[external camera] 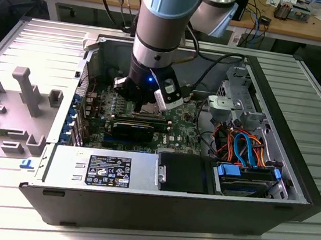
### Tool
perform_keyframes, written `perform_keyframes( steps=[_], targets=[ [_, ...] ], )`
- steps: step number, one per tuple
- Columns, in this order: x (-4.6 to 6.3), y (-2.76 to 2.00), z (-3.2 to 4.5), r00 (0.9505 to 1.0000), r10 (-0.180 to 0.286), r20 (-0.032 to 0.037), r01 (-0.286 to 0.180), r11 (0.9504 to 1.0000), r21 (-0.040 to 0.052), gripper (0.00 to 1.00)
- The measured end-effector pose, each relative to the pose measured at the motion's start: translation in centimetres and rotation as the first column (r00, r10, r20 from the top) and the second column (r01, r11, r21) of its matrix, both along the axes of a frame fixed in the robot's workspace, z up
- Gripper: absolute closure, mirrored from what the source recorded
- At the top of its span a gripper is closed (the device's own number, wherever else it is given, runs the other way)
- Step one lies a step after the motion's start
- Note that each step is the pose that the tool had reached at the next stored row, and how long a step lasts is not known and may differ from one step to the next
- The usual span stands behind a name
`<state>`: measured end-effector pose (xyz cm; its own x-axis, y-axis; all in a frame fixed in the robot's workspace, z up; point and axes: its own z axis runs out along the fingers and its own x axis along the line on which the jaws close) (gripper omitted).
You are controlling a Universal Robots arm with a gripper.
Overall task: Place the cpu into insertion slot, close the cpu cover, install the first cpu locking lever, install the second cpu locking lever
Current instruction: 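Install the second cpu locking lever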
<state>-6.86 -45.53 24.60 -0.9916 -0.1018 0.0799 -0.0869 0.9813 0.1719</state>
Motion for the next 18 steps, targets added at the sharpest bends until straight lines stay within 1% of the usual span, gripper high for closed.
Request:
perform_keyframes(
  steps=[2,4,6,12,13,14,15,16,18],
  targets=[
    [-0.1,0.00,-0.49,1.0000,0.000,0.0000,0.000,1.0000,0.0009,0.89],
    [-0.4,0.00,-0.66,1.0000,0.000,-0.0001,0.000,1.0000,0.0012,0.89],
    [-1.2,0.02,-0.93,1.0000,0.000,0.0001,0.000,1.0000,0.0015,0.89],
    [-1.2,0.02,-1.04,1.0000,0.000,0.0020,0.000,1.0000,0.0013,0.89],
    [-1.2,0.02,-1.11,1.0000,0.000,0.0025,0.000,1.0000,0.0025,0.89],
    [-1.2,0.02,-1.18,1.0000,0.000,0.0028,0.000,1.0000,0.0064,0.89],
    [-1.2,0.02,-1.24,1.0000,0.000,0.0028,0.000,0.9999,0.0173,0.89],
    [-1.2,0.03,-1.29,1.0000,0.000,0.0030,0.000,0.9998,0.0195,0.89],
    [-1.3,0.02,-1.32,1.0000,0.000,0.0030,0.000,0.9998,0.0199,0.89]
  ],
)
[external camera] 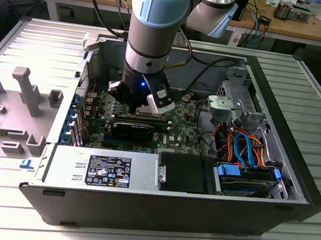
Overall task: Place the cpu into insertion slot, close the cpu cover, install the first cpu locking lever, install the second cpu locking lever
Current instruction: 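Install the second cpu locking lever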
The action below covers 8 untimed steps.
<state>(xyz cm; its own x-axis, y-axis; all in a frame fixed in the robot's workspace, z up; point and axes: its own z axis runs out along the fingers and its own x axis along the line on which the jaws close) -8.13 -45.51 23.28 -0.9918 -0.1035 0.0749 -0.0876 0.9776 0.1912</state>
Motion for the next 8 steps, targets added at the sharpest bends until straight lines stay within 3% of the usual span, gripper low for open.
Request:
perform_keyframes(
  steps=[5,8],
  targets=[
    [-0.10,0.00,-0.10,1.0000,0.000,-0.0001,0.000,1.0000,0.0035,0.89],
    [-0.12,0.00,-0.17,1.0000,0.000,0.0000,0.000,0.9999,0.0103,0.89]
  ],
)
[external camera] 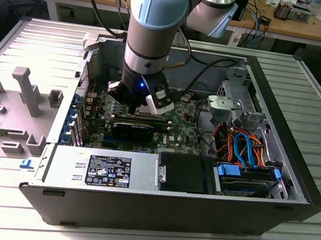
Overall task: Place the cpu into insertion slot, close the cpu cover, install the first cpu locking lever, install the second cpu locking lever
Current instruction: 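Install the second cpu locking lever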
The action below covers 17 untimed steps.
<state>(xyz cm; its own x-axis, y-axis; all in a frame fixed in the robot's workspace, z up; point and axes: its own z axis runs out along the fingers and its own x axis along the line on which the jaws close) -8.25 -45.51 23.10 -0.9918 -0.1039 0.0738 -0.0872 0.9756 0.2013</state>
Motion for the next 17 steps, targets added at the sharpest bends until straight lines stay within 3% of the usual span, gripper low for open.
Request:
perform_keyframes(
  steps=[6,9,17],
  targets=[
    [0.0,0.00,-0.23,1.0000,0.000,-0.0001,0.000,1.0000,0.0049,0.89],
    [-0.1,0.01,-0.67,1.0000,0.000,0.0006,0.000,0.9999,0.0145,0.89],
    [-0.3,0.00,-1.26,1.0000,0.000,0.0014,0.000,0.9999,0.0150,0.89]
  ],
)
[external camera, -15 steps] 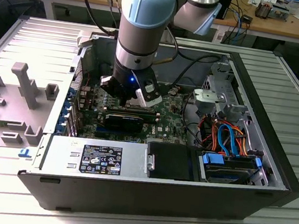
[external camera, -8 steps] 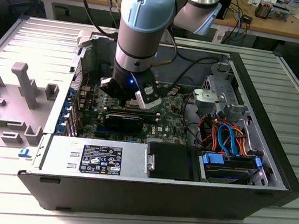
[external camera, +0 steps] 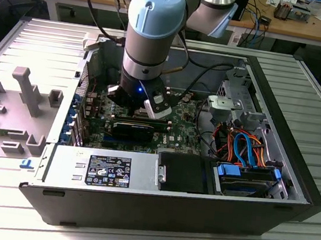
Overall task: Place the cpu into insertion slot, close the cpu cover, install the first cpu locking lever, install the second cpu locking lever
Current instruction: 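Install the second cpu locking lever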
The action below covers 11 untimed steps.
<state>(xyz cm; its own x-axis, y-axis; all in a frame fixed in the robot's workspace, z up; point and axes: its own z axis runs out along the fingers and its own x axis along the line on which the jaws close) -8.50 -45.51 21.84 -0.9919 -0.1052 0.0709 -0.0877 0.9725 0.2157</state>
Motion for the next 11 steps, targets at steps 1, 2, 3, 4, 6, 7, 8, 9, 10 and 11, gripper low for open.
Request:
perform_keyframes(
  steps=[1,2,3,4,6,7,8,9,10,11],
  targets=[
    [0.0,0.00,-0.07,1.0000,0.000,0.0000,0.000,1.0000,0.0012,0.89],
    [0.0,0.00,-0.17,1.0000,0.000,-0.0001,0.000,1.0000,0.0038,0.89],
    [-0.1,0.00,-0.23,1.0000,0.000,-0.0001,0.000,1.0000,0.0062,0.89],
    [-0.1,0.01,-0.35,1.0000,0.000,0.0001,0.000,0.9999,0.0109,0.89],
    [-0.1,0.00,-0.52,1.0000,0.000,0.0000,0.000,0.9999,0.0155,0.89],
    [-0.1,0.00,-0.63,1.0000,0.000,0.0000,0.000,0.9999,0.0164,0.89],
    [0.0,0.00,-0.78,1.0000,0.000,0.0000,0.000,0.9999,0.0168,0.89],
    [-0.1,0.00,-1.01,1.0000,0.000,0.0000,0.000,0.9998,0.0182,0.89],
    [-0.1,-0.01,-1.11,1.0000,0.000,0.0000,0.000,0.9998,0.0199,0.89],
    [-0.1,0.00,-1.17,1.0000,0.000,0.0001,0.000,0.9998,0.0221,0.89]
  ],
)
